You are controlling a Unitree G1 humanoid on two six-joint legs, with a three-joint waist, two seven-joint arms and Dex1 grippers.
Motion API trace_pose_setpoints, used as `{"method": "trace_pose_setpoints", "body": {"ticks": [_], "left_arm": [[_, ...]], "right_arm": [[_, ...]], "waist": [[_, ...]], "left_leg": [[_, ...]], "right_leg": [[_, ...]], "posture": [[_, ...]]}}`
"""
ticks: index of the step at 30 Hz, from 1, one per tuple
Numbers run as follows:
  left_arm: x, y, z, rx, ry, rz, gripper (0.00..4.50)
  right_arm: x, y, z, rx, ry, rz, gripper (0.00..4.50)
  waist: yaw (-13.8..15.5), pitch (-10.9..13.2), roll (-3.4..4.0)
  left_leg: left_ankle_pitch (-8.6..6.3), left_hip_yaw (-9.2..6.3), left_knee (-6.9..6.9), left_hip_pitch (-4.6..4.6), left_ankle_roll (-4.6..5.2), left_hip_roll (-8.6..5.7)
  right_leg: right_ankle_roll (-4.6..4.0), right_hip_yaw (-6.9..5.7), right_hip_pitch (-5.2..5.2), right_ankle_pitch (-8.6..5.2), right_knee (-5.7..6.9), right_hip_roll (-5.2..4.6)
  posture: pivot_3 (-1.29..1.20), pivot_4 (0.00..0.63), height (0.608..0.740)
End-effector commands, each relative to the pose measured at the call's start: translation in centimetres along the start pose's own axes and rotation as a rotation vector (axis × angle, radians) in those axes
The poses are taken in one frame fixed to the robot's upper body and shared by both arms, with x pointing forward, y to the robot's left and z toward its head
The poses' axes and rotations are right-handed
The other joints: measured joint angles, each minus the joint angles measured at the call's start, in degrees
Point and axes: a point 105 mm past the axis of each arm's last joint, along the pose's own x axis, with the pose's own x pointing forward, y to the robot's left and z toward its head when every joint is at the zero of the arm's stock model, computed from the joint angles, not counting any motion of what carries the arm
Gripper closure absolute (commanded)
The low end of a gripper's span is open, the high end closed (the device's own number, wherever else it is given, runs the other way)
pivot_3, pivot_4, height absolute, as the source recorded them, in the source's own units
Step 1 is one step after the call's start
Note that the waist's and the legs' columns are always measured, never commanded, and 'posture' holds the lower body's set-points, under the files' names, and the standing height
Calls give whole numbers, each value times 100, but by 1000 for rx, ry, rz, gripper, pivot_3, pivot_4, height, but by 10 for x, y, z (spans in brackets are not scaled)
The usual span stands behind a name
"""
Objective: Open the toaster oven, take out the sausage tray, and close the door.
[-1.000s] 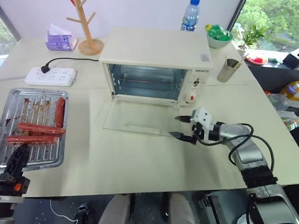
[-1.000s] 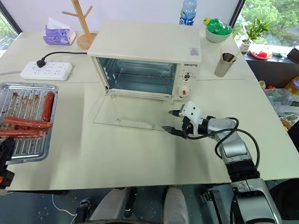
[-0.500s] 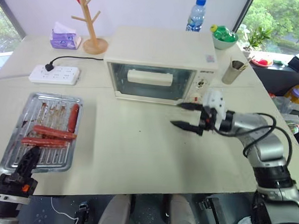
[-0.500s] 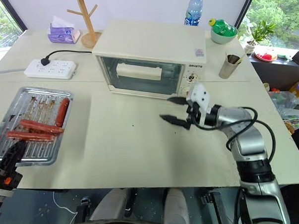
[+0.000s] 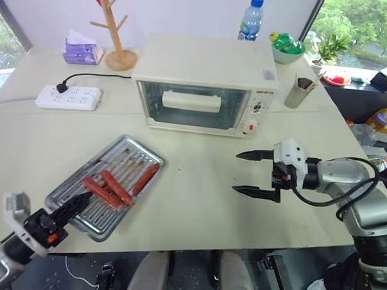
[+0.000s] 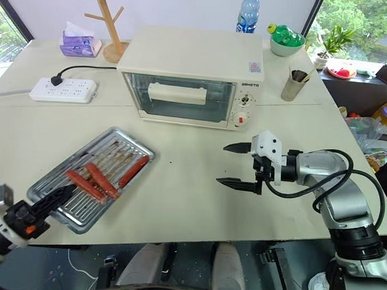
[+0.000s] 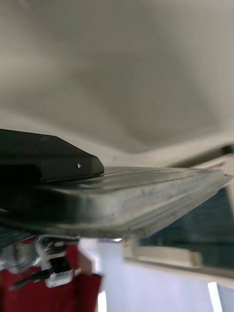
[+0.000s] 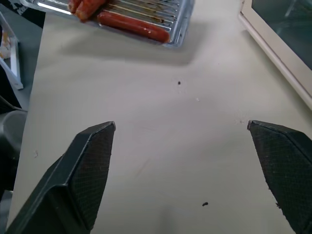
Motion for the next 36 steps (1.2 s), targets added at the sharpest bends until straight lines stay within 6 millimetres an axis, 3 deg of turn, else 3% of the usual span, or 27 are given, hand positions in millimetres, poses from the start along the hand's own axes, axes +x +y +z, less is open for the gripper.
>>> {"method": "trace_pose_setpoints", "body": {"ticks": [1, 7, 9, 14, 20, 28, 33, 36], "left_arm": [[19, -9, -8, 20, 182, -69, 4500], [51, -10, -16, 68, 422, -114, 4500], [71, -8, -16, 86, 486, -133, 4500], [109, -9, -16, 110, 587, -176, 4500], [141, -8, -21, 132, 671, -210, 4500], [160, 2, -15, 162, 667, -190, 4500], [160, 6, -12, 171, 648, -174, 4500], [155, 9, -11, 192, 643, -155, 3084]], "right_arm": [[-12, 3, 10, -39, -7, -41, 23], [-24, 11, 8, -17, 15, -110, 23], [-30, 17, 6, -4, 28, -146, 23], [-36, 32, 3, 31, 43, -205, 23], [-41, 44, 1, 54, 60, -258, 23], [-44, 47, 1, 65, 65, -295, 23], [-41, 44, 0, 63, 59, -300, 23], [-39, 40, 0, 58, 53, -299, 0]], "waist": [[0, 1, 2], [-7, 3, 5], [22, 3, 6], [8, 2, 7], [-5, 2, 5], [3, 2, 5], [5, 1, 5], [-20, 2, 4]], "left_leg": [[0, 1, -2, 0, 0, -1], [0, 7, -8, 1, 1, -4], [1, 8, -7, 3, 1, -5], [2, 6, 2, 4, 1, -5], [2, 10, -2, 6, 1, -5], [2, 9, 5, 6, 1, -7], [2, 7, 5, 12, 2, -7], [2, 7, 4, 12, 2, -6]], "right_leg": [[0, 0, -1, 0, 0, 1], [1, 2, -7, 1, 2, 5], [1, 2, -7, 1, 6, 7], [1, -2, 0, 4, 11, 8], [5, 2, -2, 6, 8, 7], [11, 1, 2, 9, 8, 4], [14, 1, 9, 10, 9, 4], [15, 1, 8, 11, 9, 5]], "posture": [[0, 150, 736], [0, 150, 736], [0, 150, 736], [0, 150, 736], [0, 150, 736], [0, 150, 736], [0, 150, 736], [0, 150, 736]]}}
